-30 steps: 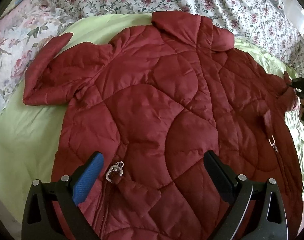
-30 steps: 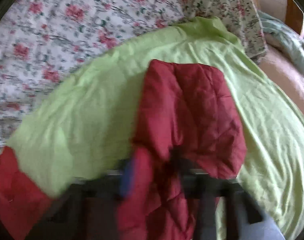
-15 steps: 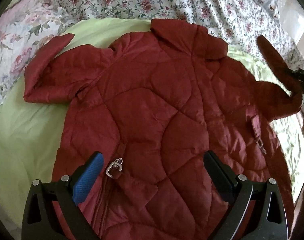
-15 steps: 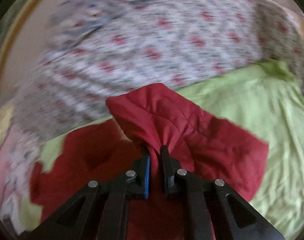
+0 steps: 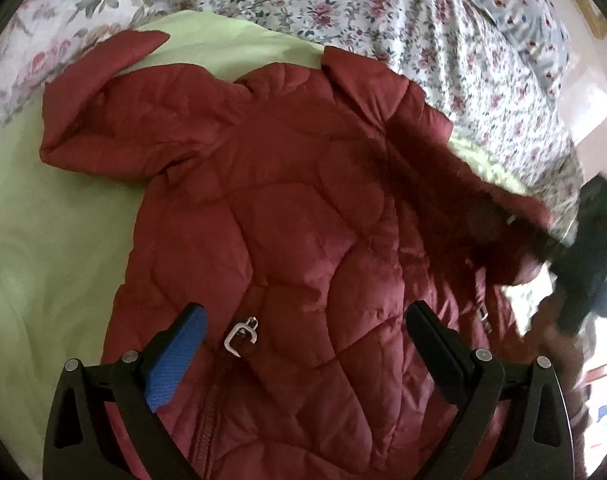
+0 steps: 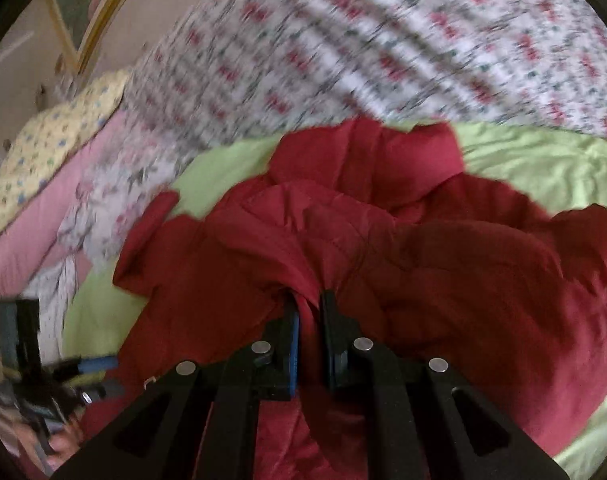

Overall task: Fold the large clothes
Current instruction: 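Carry the sleeve across the coat body toward the left gripper, then release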

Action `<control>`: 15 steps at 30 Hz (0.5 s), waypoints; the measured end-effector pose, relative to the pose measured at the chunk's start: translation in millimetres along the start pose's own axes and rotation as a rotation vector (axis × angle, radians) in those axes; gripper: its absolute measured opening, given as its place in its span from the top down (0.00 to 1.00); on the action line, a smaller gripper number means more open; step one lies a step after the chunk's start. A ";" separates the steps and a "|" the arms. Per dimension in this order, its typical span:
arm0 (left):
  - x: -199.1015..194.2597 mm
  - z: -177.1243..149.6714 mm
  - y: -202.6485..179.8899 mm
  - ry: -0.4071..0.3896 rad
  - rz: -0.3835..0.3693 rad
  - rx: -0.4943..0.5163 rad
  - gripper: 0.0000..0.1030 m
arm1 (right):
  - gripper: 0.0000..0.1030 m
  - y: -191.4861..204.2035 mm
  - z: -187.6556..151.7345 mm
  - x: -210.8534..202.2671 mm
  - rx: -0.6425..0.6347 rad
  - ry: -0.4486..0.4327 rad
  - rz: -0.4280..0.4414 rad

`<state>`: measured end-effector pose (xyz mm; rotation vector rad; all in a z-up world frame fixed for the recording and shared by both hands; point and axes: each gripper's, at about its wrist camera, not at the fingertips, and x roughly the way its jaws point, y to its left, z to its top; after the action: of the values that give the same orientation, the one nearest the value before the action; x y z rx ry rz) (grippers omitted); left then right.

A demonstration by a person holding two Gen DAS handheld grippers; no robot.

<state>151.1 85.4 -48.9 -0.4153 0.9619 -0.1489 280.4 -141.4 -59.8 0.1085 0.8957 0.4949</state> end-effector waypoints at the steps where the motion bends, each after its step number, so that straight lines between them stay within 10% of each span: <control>1: -1.5 3.4 5.1 0.001 -0.012 -0.013 0.03 | 0.91 4.1 -0.2 5.8 -0.010 0.009 0.006; 15: 41.3 76.5 44.5 0.060 -0.121 -0.096 0.04 | 0.88 52.3 -33.1 45.2 -0.250 0.108 0.101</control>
<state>234.8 134.6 -60.3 -0.5605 1.0056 -0.2269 259.2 -78.3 -97.8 -0.1027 0.9293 0.7080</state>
